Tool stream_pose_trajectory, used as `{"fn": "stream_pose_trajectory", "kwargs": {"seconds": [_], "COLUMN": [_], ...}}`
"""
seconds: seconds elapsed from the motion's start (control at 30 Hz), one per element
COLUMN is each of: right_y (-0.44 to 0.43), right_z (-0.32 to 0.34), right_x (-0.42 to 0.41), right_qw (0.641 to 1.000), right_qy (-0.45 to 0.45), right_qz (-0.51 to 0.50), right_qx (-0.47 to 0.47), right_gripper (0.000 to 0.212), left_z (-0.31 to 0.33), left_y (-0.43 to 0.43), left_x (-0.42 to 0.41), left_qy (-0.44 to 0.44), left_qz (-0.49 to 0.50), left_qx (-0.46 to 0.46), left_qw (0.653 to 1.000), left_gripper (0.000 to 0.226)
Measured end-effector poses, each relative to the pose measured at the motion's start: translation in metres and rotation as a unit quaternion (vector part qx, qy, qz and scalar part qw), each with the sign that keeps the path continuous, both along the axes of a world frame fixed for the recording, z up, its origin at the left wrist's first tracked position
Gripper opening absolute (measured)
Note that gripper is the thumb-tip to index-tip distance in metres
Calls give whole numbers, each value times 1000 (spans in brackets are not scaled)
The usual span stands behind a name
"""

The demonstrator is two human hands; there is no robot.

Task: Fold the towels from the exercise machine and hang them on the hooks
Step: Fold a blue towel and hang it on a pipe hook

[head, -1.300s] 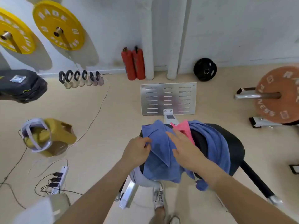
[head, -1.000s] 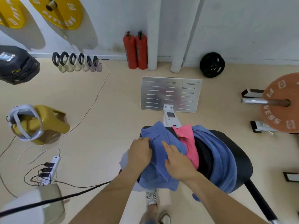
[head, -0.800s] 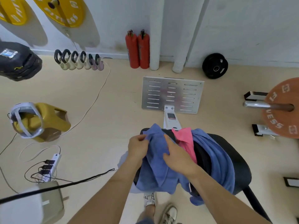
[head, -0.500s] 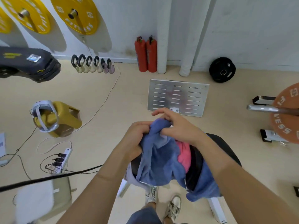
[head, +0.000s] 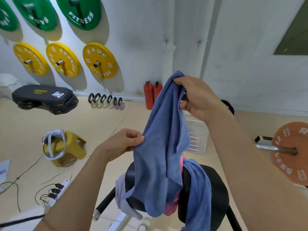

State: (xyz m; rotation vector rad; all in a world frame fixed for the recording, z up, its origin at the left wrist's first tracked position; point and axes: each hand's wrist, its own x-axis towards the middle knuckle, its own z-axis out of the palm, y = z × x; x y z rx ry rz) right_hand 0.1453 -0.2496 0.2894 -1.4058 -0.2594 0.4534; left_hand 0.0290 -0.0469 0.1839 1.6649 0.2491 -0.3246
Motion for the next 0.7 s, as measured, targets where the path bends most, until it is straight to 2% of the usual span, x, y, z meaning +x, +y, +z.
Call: {"fn": "stream_pose_trajectory", "kwargs": {"seconds": [0.07, 0.13, 0.17, 0.23, 0.27, 0.33, 0.43, 0.5, 0.57, 0.6, 0.7], "right_y": [-5, -6, -6, -6, -7, -10, -19, -25, -29, -30, -20], "right_z": [8, 9, 8, 2, -5, -19, -29, -28, -33, -36, -51], "right_x": [1, 0, 1, 4, 8, 16, 22, 23, 25, 25, 13], "right_qw": [1000, 999, 996, 984, 975, 963, 952, 941, 931, 933, 961], "right_qy": [0, 12, 23, 55, 66, 50, -21, -75, -91, -80, 12], "right_qz": [-2, -20, -47, -129, -173, -245, -302, -329, -350, -347, -264], "right_qx": [21, 45, 66, 110, 119, 101, 40, -10, -43, -55, -76], "right_gripper": [18, 16, 15, 18, 19, 21, 27, 34, 35, 33, 23], "left_z": [-7, -13, -11, -2, 7, 24, 40, 42, 36, 33, 20], "left_y": [-6, -17, -23, -26, -24, -13, 9, 29, 47, 52, 63], "left_x": [-6, -8, -9, -11, -12, -17, -29, -40, -51, -55, -53], "left_qy": [9, 15, 22, 18, 4, -30, -12, 14, 10, -4, -36], "left_qz": [26, 97, 130, 149, 126, 5, -169, -203, -156, -87, 134], "left_qx": [-34, -131, -171, -179, -164, -81, 43, 62, 17, -30, -160], "left_qw": [999, 986, 976, 972, 978, 996, 985, 977, 988, 996, 977], "left_gripper": [22, 31, 34, 42, 46, 51, 30, 25, 43, 46, 35]}}
